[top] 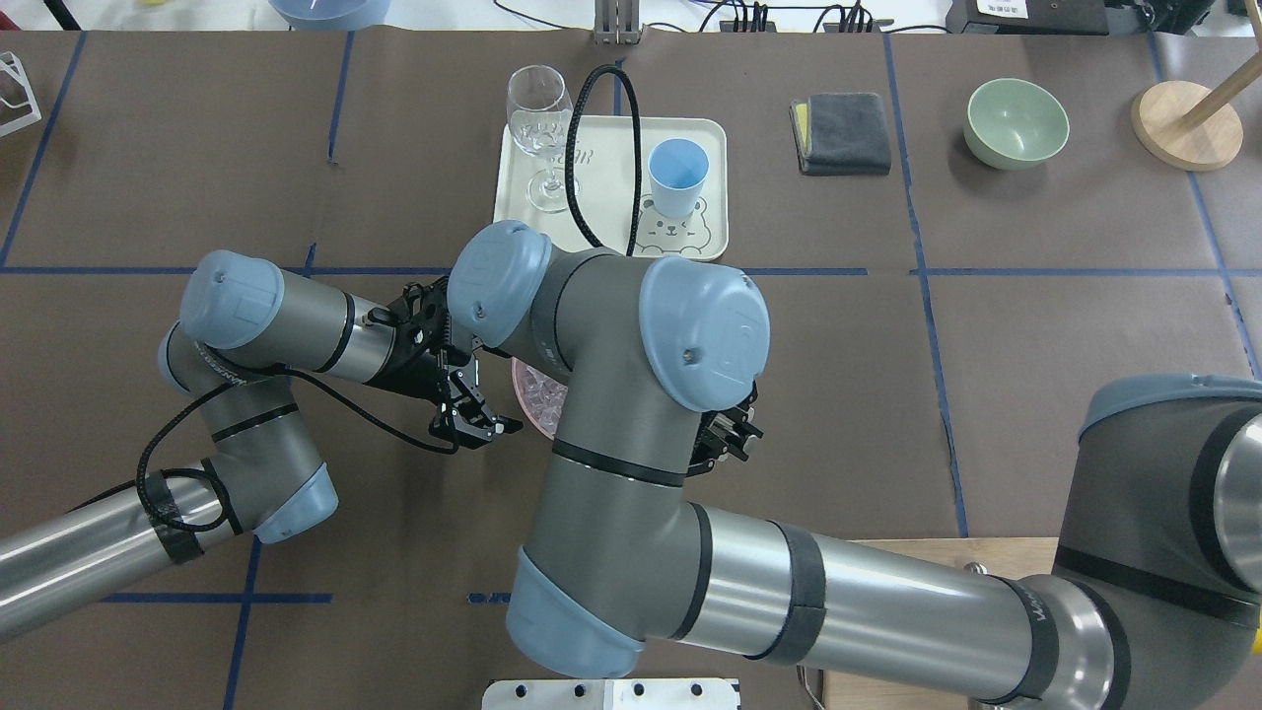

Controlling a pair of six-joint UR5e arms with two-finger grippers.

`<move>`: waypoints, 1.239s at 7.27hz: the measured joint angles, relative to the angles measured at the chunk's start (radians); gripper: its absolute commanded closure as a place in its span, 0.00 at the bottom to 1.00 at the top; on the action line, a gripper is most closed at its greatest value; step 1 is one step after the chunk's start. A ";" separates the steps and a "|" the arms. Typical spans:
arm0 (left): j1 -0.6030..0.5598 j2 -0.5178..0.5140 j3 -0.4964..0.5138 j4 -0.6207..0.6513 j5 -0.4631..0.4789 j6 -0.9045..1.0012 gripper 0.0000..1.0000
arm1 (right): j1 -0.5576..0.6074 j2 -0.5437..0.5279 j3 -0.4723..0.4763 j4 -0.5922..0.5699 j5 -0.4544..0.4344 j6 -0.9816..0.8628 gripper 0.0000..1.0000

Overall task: Put ice in cup with scoop
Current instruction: 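Dig the scoop into the ice cubes while the left gripper holds the bowl, then lift the loaded scoop and carry it toward the small blue cup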

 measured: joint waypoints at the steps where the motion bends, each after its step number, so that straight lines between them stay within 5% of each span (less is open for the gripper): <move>1: 0.000 -0.001 0.000 0.000 0.000 0.000 0.00 | 0.000 -0.057 0.073 0.032 0.000 0.000 1.00; 9: 0.000 -0.001 0.000 0.000 0.000 0.001 0.00 | 0.024 -0.266 0.397 0.302 0.017 0.030 1.00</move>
